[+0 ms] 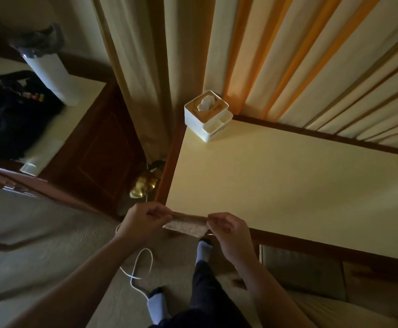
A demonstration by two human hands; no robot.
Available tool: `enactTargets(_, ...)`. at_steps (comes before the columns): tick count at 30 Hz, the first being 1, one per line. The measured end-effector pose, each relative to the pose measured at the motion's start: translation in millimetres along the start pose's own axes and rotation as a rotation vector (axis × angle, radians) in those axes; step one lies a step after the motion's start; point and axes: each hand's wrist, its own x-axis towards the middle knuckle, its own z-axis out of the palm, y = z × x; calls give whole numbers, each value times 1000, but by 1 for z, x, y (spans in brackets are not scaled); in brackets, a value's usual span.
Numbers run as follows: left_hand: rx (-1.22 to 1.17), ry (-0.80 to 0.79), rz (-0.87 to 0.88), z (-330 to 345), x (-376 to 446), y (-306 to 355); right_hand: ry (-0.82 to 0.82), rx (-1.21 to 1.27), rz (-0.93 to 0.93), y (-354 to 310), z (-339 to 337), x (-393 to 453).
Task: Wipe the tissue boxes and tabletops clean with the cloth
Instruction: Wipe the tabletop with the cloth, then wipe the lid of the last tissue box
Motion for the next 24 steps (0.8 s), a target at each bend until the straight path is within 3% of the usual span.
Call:
enactTargets(9, 115, 36, -234, 8, 109, 0, -171, -116, 83, 13, -5, 133)
enactTargets(16, 215, 119, -291, 23, 187, 34, -260, -233, 61, 8, -18, 226)
enactTargets(19, 229, 179, -325, 30, 215, 44, -236, -258, 74, 1, -29, 257)
enactTargets(24, 204, 195, -265, 36, 269, 74, -14, -226, 12, -25, -65, 321)
